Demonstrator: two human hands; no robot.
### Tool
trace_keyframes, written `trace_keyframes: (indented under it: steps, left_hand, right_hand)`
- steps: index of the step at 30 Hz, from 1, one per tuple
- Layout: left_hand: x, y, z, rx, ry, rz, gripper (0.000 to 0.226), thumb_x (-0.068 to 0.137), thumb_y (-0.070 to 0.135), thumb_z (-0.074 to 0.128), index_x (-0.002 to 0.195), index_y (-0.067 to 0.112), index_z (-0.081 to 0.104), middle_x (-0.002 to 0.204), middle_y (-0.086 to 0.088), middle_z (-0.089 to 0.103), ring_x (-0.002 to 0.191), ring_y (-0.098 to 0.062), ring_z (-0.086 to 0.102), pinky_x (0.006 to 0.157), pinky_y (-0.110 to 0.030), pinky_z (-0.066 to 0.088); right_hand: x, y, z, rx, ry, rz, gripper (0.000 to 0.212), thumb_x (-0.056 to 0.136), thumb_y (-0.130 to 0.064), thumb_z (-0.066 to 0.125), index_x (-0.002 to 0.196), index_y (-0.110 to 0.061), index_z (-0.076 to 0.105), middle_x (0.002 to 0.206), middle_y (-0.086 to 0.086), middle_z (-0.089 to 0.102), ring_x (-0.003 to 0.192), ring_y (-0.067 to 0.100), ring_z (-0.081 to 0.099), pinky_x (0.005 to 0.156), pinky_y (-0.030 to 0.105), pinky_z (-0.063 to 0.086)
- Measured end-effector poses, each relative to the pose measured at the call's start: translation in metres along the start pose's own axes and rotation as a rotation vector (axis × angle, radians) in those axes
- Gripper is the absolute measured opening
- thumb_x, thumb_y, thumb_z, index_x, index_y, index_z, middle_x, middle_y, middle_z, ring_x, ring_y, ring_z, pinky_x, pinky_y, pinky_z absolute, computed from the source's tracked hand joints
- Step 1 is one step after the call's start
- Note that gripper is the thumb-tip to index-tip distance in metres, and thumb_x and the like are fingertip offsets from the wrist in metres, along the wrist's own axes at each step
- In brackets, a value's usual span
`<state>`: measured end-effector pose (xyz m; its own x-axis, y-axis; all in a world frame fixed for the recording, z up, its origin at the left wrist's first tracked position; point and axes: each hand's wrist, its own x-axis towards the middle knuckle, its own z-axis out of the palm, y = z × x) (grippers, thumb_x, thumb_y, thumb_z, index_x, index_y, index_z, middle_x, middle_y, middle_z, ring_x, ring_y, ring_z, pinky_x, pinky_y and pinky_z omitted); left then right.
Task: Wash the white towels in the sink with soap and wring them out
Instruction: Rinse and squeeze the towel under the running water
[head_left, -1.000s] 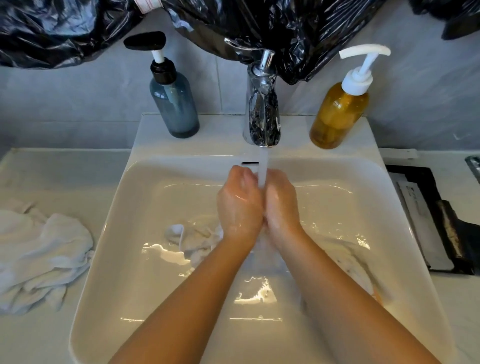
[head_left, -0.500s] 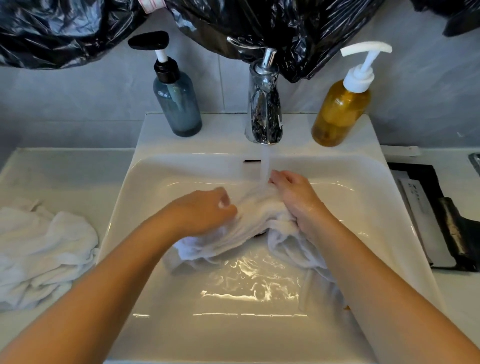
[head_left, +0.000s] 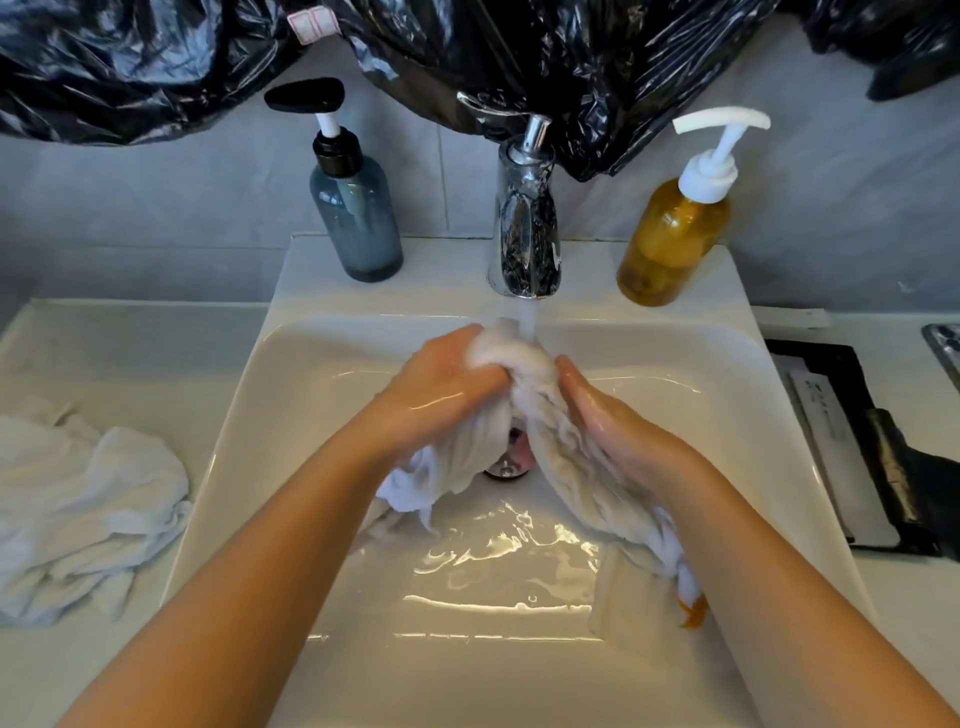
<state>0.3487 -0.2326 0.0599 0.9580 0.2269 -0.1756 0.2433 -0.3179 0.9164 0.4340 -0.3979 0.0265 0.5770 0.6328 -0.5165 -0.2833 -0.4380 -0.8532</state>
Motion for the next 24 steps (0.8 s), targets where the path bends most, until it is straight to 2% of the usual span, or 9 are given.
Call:
trace_keyframes:
  steps: [1, 4, 7, 10, 12, 16, 18, 20, 24]
  left_hand:
    - [-0.001, -0.002, -0.003, -0.071, 0.018, 0.009, 0.025, 0.073, 0.028, 0.058, 0.096, 0.020, 0.063, 0.082, 0.004, 0.064, 0.074, -0.011, 0.060, 0.067, -0.027, 0.048]
    - [-0.010, -0.014, -0.010, -0.259, 0.046, -0.024, 0.040, 0.063, 0.038, 0.062, 0.100, 0.021, 0.063, 0.073, 0.003, 0.062, 0.067, -0.015, 0.056, 0.065, -0.035, 0.044]
    - [-0.024, -0.021, 0.006, -0.345, 0.007, -0.058, 0.042, 0.082, 0.047, 0.069, 0.117, 0.028, 0.057, 0.084, 0.004, 0.068, 0.072, -0.011, 0.063, 0.068, -0.025, 0.049]
    - [-0.020, -0.024, 0.038, -0.301, 0.263, 0.000, 0.028, 0.088, 0.045, 0.061, 0.096, 0.018, 0.062, 0.080, 0.010, 0.065, 0.074, -0.006, 0.061, 0.070, -0.021, 0.049]
    - [-0.011, -0.026, 0.059, -0.203, 0.418, -0.010, 0.023, 0.086, 0.047, 0.058, 0.084, 0.025, 0.062, 0.072, 0.013, 0.065, 0.066, -0.004, 0.060, 0.064, -0.024, 0.051]
    - [0.003, -0.019, 0.079, -0.083, 0.653, -0.094, 0.022, 0.093, 0.037, 0.054, 0.073, 0.027, 0.057, 0.067, 0.005, 0.062, 0.065, -0.007, 0.058, 0.059, -0.025, 0.043]
    - [0.018, -0.024, 0.074, -0.002, 0.690, -0.209, 0.030, 0.097, 0.024, 0.049, 0.067, 0.020, 0.051, 0.067, 0.000, 0.059, 0.065, -0.020, 0.052, 0.058, -0.030, 0.035]
    - [0.029, -0.033, 0.064, -0.142, 0.700, -0.304, 0.029, 0.095, 0.015, 0.051, 0.065, 0.012, 0.054, 0.068, -0.009, 0.062, 0.069, -0.026, 0.054, 0.062, -0.032, 0.041]
    - [0.013, -0.028, 0.064, -0.299, 0.693, -0.174, 0.024, 0.092, 0.034, 0.058, 0.073, 0.020, 0.060, 0.068, 0.001, 0.063, 0.062, -0.006, 0.057, 0.060, -0.023, 0.046]
  right_hand:
    - [-0.002, 0.002, -0.004, 0.009, -0.051, 0.011, 0.066, 0.084, -0.065, 0.039, 0.127, -0.021, 0.060, 0.129, 0.001, 0.063, 0.121, 0.018, 0.060, 0.108, 0.034, 0.041]
    - [-0.001, 0.005, -0.016, 0.282, -0.027, -0.078, 0.031, 0.076, -0.045, 0.062, 0.092, -0.019, 0.066, 0.081, -0.003, 0.071, 0.073, 0.009, 0.067, 0.073, 0.026, 0.050]
    - [0.007, 0.013, -0.017, 0.643, 0.016, -0.179, 0.024, 0.088, -0.033, 0.056, 0.088, -0.010, 0.061, 0.069, 0.002, 0.069, 0.068, 0.011, 0.068, 0.070, 0.025, 0.052]
    - [0.015, 0.020, 0.007, 0.784, 0.011, -0.070, 0.051, 0.101, -0.049, 0.045, 0.101, -0.006, 0.071, 0.088, 0.012, 0.074, 0.084, 0.018, 0.073, 0.079, 0.030, 0.056]
    - [0.019, 0.021, 0.030, 0.849, 0.078, -0.032, 0.057, 0.098, -0.052, 0.052, 0.120, 0.000, 0.062, 0.104, 0.019, 0.068, 0.094, 0.025, 0.069, 0.084, 0.036, 0.056]
    - [0.024, 0.017, 0.055, 0.838, 0.221, -0.074, 0.044, 0.089, -0.051, 0.063, 0.110, -0.013, 0.066, 0.096, 0.013, 0.067, 0.091, 0.027, 0.067, 0.081, 0.041, 0.053]
    - [0.029, 0.008, 0.058, 0.662, 0.332, -0.039, 0.030, 0.077, -0.048, 0.066, 0.086, -0.020, 0.072, 0.084, 0.009, 0.068, 0.078, 0.023, 0.067, 0.070, 0.037, 0.053]
    - [0.032, 0.005, 0.059, 0.535, 0.408, 0.013, 0.026, 0.087, -0.040, 0.062, 0.076, -0.017, 0.069, 0.074, 0.005, 0.067, 0.066, 0.019, 0.065, 0.060, 0.028, 0.049]
    - [0.029, 0.010, 0.055, 0.798, 0.290, -0.012, 0.036, 0.084, -0.045, 0.063, 0.102, -0.015, 0.073, 0.099, 0.014, 0.075, 0.089, 0.034, 0.073, 0.080, 0.043, 0.058]
